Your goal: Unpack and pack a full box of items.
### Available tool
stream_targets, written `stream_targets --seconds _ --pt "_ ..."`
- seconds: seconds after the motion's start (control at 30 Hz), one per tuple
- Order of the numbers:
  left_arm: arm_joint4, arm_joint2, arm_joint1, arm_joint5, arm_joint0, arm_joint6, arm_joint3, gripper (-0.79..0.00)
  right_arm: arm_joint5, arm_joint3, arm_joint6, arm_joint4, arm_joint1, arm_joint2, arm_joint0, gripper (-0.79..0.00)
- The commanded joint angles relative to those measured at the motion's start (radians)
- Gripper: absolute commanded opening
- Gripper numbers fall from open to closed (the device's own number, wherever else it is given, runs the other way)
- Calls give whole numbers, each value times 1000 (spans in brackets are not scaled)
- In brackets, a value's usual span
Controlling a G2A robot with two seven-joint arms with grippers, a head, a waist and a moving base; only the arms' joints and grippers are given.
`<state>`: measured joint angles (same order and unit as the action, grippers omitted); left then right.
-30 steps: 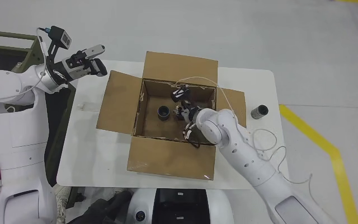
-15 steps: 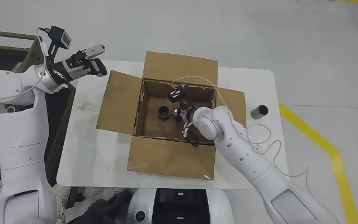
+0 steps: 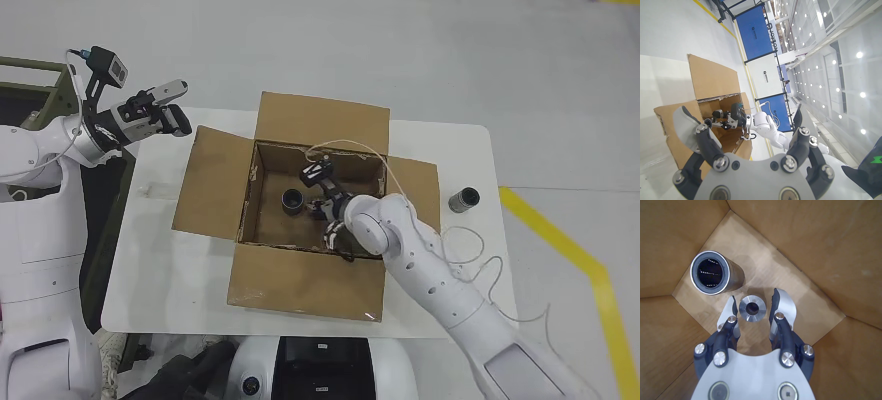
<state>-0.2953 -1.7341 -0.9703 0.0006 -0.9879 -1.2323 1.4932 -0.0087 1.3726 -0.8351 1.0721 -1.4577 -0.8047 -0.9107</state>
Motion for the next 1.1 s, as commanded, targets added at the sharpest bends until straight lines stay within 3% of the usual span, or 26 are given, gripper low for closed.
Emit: stream_targets --seconds 0.0,0.7,0.97,1.07 --pt "0 0 0 0 0 0 0 0 1 37 17 19 5 -11 -23 -403" --pt "0 0 0 0 0 0 0 0 -84 495 69 137 73 -176 -306 -348" --pt "0 0 0 0 0 0 0 0 -154 612 155 102 102 -315 -428 -212" --pt "0 0 0 0 0 0 0 0 -161 653 188 101 111 -369 -479 -197"
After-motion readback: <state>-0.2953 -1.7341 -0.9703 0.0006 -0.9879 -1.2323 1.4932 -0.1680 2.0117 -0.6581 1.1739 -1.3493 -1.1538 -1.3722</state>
